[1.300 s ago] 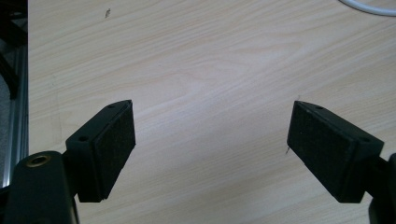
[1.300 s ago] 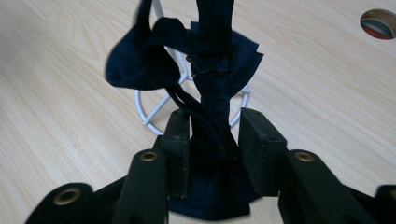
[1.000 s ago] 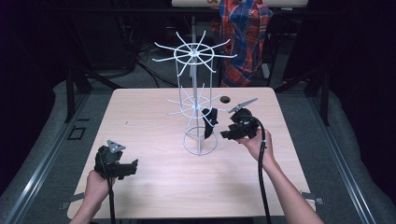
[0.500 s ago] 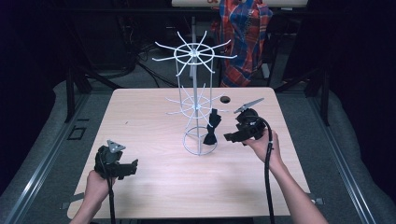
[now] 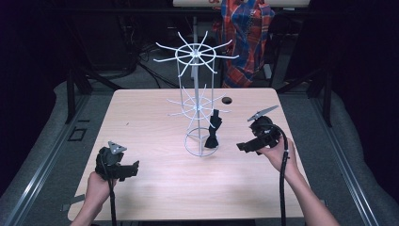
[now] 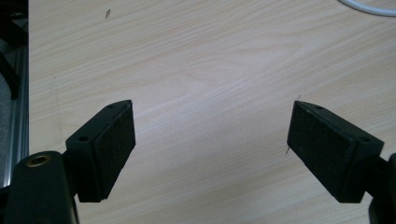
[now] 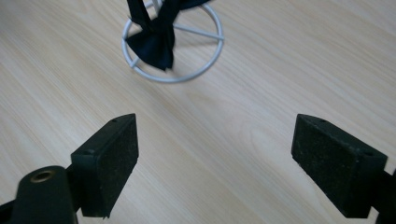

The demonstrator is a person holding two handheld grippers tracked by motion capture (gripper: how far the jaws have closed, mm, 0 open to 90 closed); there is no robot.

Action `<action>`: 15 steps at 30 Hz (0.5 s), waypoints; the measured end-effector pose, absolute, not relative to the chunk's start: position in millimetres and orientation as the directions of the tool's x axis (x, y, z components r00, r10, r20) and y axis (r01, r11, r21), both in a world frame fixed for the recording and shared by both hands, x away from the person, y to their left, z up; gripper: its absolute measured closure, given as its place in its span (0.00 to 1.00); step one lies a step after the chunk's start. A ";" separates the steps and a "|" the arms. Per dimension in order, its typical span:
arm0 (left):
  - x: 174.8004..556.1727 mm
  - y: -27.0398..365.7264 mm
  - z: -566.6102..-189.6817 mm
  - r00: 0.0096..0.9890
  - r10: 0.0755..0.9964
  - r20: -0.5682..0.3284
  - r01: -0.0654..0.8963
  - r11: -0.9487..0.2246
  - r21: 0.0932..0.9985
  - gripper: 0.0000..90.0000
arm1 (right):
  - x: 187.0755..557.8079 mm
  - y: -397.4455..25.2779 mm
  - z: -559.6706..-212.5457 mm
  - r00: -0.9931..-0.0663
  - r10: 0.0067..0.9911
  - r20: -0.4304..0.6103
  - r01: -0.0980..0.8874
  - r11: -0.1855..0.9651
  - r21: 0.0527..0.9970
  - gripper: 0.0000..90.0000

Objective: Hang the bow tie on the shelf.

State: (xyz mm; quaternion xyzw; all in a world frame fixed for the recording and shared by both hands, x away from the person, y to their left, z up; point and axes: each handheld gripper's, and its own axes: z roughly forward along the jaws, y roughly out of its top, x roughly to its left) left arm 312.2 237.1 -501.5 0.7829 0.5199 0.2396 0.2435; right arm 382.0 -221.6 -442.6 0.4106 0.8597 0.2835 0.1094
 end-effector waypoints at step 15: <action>312.2 236.7 -501.3 0.344 0.931 0.123 0.698 -0.342 0.630 0.17 | 357.3 -263.3 -452.4 -0.601 0.799 0.001 0.675 0.506 0.536 0.09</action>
